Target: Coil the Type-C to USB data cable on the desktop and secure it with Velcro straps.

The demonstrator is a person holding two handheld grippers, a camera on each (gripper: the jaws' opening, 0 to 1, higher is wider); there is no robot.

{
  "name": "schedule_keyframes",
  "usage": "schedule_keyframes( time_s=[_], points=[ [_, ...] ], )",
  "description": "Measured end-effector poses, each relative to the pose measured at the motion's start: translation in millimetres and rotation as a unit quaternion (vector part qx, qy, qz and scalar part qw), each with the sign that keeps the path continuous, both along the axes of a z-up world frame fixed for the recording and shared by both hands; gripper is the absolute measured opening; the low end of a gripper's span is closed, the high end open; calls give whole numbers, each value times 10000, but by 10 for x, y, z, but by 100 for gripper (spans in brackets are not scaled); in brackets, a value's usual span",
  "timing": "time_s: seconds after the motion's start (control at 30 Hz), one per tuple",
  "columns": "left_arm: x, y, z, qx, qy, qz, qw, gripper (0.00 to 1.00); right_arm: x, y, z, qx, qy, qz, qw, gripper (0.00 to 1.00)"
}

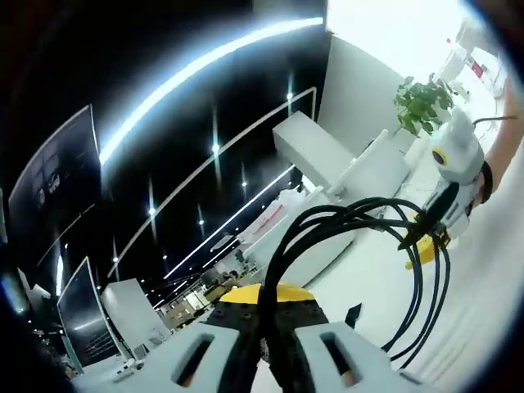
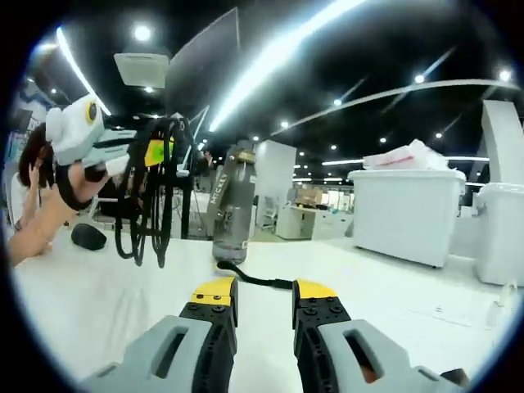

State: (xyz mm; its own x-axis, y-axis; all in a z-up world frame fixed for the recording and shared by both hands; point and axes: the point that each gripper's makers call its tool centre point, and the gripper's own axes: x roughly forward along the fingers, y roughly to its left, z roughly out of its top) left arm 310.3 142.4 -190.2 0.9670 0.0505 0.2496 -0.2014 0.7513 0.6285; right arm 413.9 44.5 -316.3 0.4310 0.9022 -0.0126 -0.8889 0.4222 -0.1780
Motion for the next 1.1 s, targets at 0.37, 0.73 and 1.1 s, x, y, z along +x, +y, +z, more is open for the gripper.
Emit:
schedule_keyframes(
  time_s=[0.37, 0.73, 1.1],
  points=[
    [-111, 477, -3, -272, -161, 870, 9957, 4, 91, 1023, -384, -727, -170, 443, 9962, 25],
    [-151, 737, -33, -794, -216, 1126, 9902, 4, 117, 1314, -528, -1294, -668, 615, 9874, 24],
    [-159, 712, -22, -850, -253, 1038, 9906, 4, 218, 1325, -464, -1347, -879, 452, 9860, 6]
  ],
)
